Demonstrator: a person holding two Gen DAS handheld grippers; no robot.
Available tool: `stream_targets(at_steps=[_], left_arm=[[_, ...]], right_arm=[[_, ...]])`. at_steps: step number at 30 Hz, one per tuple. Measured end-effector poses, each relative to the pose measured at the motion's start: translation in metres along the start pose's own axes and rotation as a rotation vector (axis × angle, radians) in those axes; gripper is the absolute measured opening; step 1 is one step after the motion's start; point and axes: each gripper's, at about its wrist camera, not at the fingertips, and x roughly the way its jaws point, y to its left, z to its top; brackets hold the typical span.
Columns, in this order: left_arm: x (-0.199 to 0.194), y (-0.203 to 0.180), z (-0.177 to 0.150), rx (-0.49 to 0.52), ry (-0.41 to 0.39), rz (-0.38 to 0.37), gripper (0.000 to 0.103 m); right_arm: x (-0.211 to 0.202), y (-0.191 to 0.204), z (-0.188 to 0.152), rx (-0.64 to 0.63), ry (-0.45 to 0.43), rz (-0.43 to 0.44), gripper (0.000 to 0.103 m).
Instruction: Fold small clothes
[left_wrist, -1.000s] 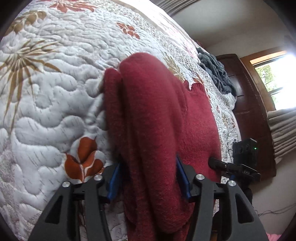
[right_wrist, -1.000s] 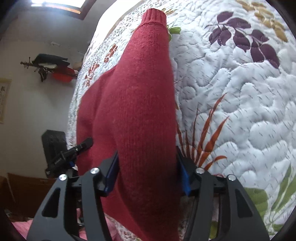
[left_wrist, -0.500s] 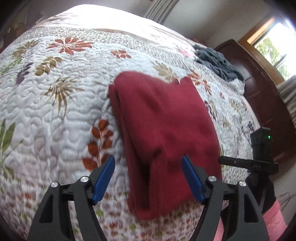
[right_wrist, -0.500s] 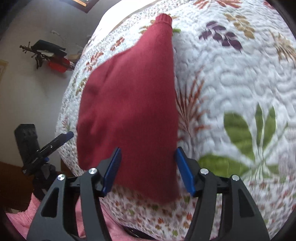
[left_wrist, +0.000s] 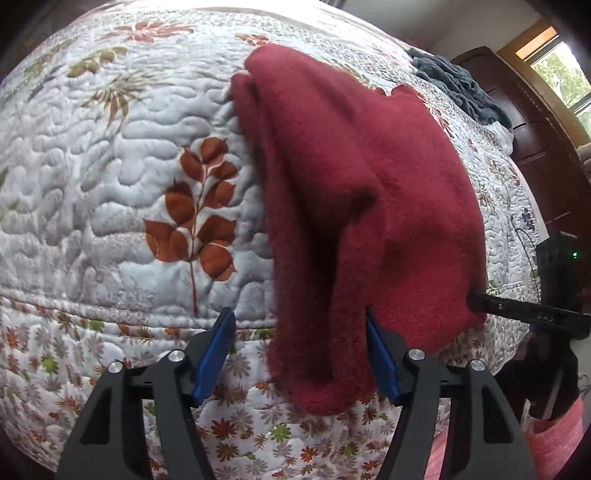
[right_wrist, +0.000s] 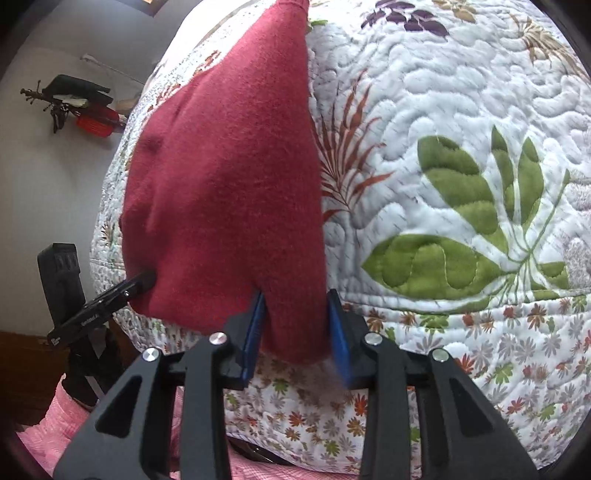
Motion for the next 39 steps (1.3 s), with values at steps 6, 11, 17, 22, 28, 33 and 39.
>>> stream_targets(at_steps=[6,11,17,22,28,33,39], left_arm=[[-0.008,0.003,-0.002,0.005,0.0,0.009,0.068],[-0.034,-0.008,-0.006,0.055,-0.035,0.066,0.068],[-0.061,-0.025,-0.012,0.058,-0.067,0.12,0.074],[-0.076,-0.035,-0.014,0.044,-0.08,0.164,0.077],[-0.092,-0.046,-0.022,0.05,-0.093,0.213,0.08],[-0.104,-0.058,-0.028,0.068,-0.108,0.227,0.083],[-0.114,-0.072,-0.032,0.099,-0.129,0.263,0.083]], right_arm=[[-0.006,0.003,-0.001,0.009,-0.019,-0.024,0.04],[-0.025,0.024,-0.007,-0.047,-0.068,-0.093,0.06],[-0.044,0.052,-0.015,-0.113,-0.129,-0.223,0.084],[-0.054,0.07,-0.022,-0.137,-0.154,-0.308,0.09],[-0.066,0.088,-0.032,-0.134,-0.165,-0.364,0.091],[-0.079,0.102,-0.041,-0.142,-0.193,-0.402,0.093],[-0.09,0.116,-0.05,-0.151,-0.215,-0.481,0.096]])
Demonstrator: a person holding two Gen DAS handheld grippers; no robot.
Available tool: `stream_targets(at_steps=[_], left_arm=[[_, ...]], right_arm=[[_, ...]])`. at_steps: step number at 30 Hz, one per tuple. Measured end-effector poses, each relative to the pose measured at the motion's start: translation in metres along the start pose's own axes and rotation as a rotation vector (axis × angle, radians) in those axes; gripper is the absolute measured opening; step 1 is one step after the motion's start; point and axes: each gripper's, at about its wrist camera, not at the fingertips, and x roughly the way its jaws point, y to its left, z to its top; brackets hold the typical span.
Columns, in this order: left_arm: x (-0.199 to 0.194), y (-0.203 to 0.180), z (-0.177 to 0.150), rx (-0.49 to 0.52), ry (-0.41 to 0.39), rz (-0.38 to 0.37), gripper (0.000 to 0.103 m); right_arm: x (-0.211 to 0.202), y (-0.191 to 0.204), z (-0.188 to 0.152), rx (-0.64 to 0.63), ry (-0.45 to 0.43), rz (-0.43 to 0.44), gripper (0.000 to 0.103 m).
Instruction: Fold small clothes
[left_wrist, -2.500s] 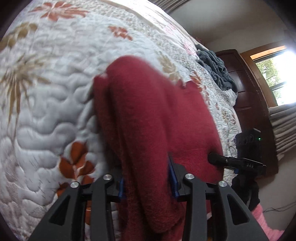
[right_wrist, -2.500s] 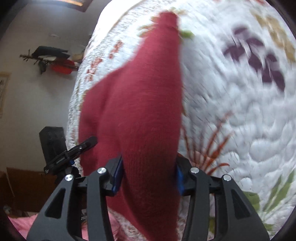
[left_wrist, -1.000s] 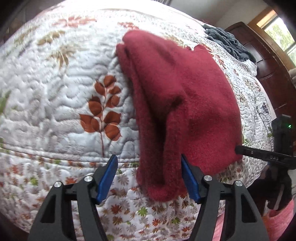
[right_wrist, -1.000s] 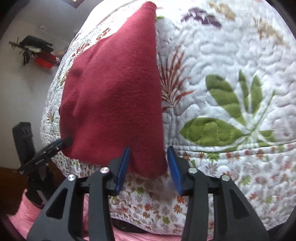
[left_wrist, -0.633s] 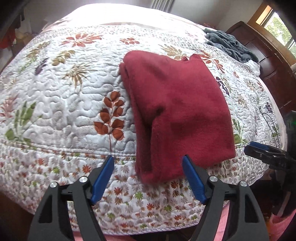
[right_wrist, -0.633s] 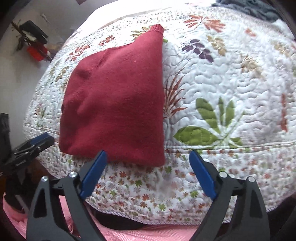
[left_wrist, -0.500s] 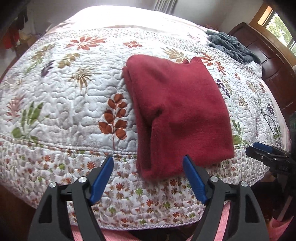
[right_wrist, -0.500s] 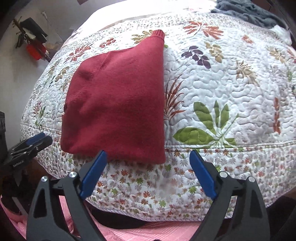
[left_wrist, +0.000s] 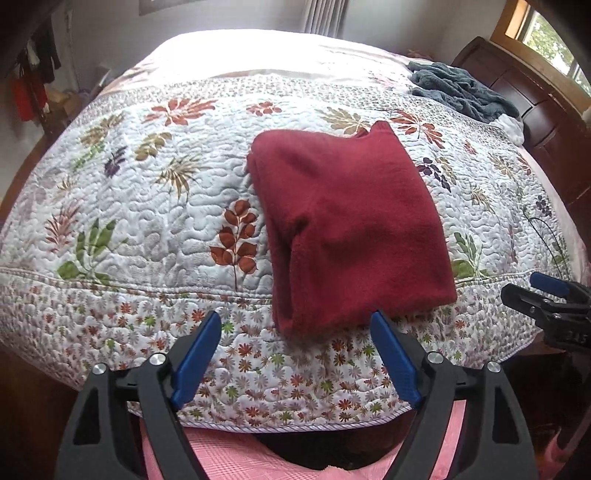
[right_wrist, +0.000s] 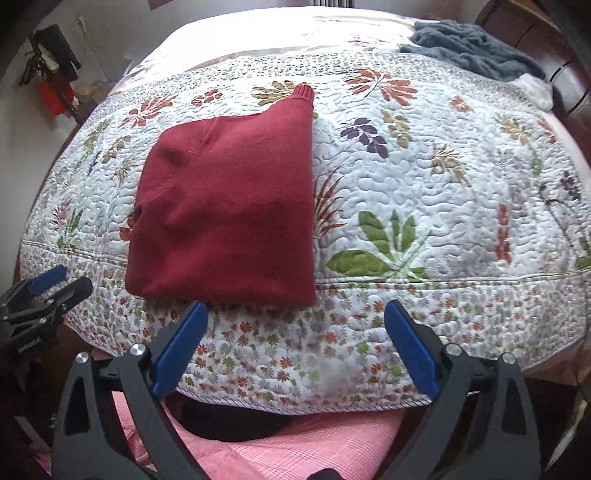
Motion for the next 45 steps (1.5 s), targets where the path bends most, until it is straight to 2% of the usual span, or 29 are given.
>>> stream_targets(at_steps=[9,13,23,45], left_arm=[[-0.013,-0.005,0.0,0.003,-0.025,0.042,0.083],[-0.018,-0.007,0.0,0.0,-0.031,0.054,0.084],[-0.028,-0.016,0.0,0.009,-0.055,0.087,0.084],[-0.012,-0.02,-0.001,0.021,-0.01,0.11,0.084]], right_arm=[[-0.027,0.008,-0.002,-0.016,-0.061,-0.063,0.097],[-0.035,0.012,-0.004,-0.015,-0.076,-0.057,0.098],[-0.034,0.017,-0.006,0.004,-0.026,-0.043,0.1],[-0.021,0.005,-0.006,0.029,-0.002,-0.089,0.1]])
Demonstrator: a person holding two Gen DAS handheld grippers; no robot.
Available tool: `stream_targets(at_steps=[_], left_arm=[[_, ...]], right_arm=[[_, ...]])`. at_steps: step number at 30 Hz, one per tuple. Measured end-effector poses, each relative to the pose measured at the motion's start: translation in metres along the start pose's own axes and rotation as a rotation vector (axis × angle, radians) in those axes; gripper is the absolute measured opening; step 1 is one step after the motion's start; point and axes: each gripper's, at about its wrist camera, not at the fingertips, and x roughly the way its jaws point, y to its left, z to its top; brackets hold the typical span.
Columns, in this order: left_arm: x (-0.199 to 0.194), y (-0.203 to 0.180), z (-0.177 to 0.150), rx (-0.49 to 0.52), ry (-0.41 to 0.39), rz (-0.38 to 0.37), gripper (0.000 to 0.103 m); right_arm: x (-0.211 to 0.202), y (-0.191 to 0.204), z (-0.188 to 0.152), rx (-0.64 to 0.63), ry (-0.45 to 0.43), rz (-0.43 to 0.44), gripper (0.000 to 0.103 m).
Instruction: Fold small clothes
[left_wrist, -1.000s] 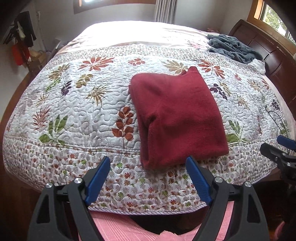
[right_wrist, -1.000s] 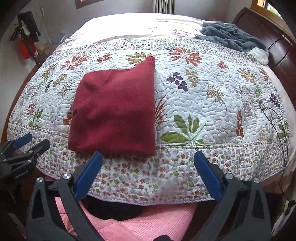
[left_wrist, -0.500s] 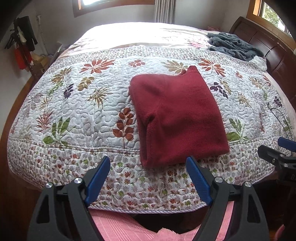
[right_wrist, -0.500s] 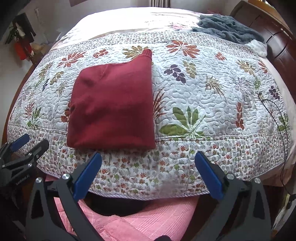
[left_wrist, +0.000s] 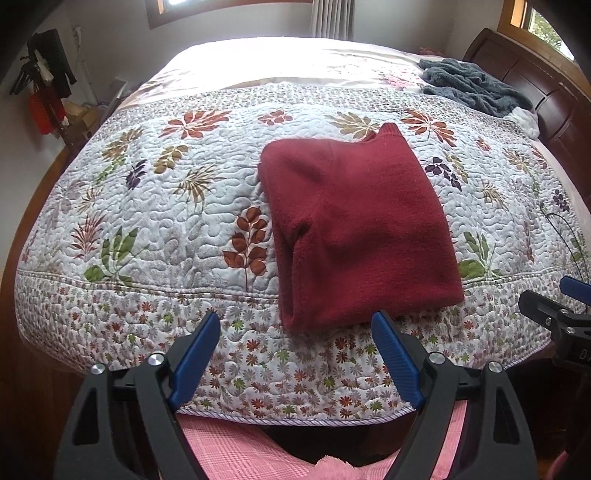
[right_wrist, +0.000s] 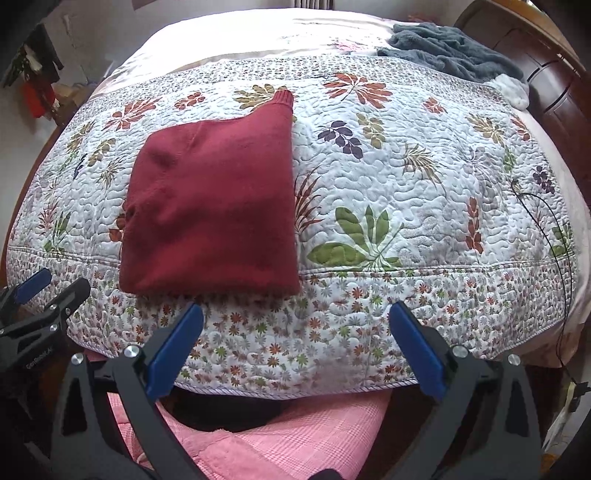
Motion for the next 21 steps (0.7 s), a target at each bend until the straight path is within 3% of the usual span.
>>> stream_targets(at_steps=[21], left_arm=[[0.0027,-0.0014,0.0004,0.02,0.001,0.013,0.084]], right_arm=[[0.0073,-0.0035,0.0017,0.01,0.005,0.006,0.1]])
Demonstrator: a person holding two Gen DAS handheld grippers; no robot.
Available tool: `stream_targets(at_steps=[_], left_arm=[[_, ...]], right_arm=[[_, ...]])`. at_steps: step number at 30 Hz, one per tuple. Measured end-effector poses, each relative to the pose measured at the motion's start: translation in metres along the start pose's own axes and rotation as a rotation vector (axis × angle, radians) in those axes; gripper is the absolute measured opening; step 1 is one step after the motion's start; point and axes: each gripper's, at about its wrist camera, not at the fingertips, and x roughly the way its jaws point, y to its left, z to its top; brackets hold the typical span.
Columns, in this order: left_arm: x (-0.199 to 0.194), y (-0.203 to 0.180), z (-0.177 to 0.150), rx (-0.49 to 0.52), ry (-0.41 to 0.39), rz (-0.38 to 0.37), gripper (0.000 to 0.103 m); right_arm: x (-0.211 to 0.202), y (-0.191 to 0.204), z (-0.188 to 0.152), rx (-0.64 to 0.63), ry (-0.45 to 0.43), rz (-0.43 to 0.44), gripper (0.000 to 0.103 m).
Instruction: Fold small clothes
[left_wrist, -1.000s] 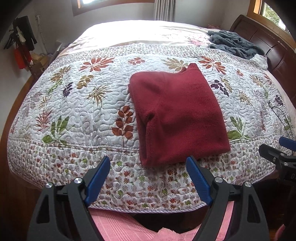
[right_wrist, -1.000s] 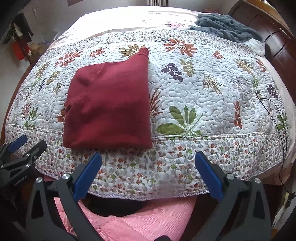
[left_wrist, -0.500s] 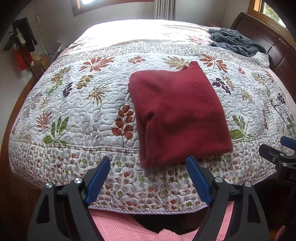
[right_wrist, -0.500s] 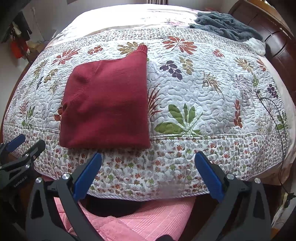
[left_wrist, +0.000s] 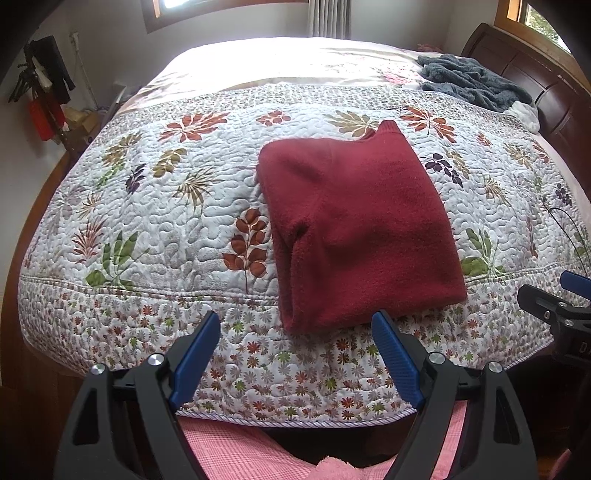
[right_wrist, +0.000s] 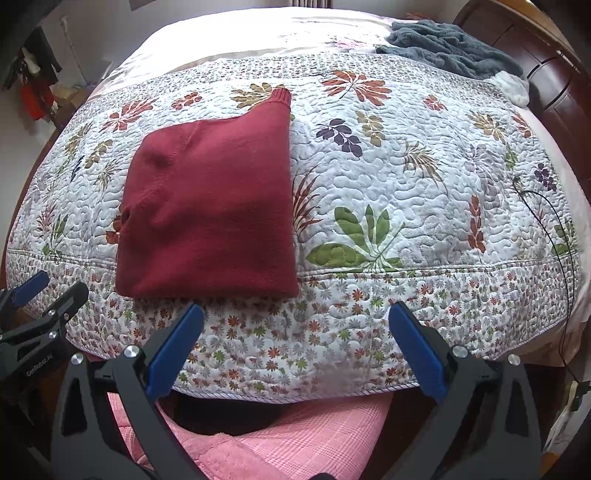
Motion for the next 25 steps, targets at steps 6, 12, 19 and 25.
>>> stream_targets(at_steps=[6,12,19,25], left_arm=[[0.0013,0.0007,-0.0001,-0.001,0.002,0.001,0.084],[0.0015,0.0003,-0.0005,0.002,0.002,0.002,0.084],[0.0016,0.0001,-0.0002,0.001,0.002,0.003,0.084],[0.0018,0.0011,0.0001,0.003,0.001,0.002,0.084]], right_arm=[[0.0009,-0.0007,0.0001,0.004,0.0,0.0,0.1],[0.001,-0.0009,-0.0003,0.007,-0.004,-0.003,0.1],[0.0021,-0.0024,-0.0004,0.012,0.002,0.0,0.1],[0.0043,-0.0047,-0.0004,0.023,0.009,-0.008,0.1]])
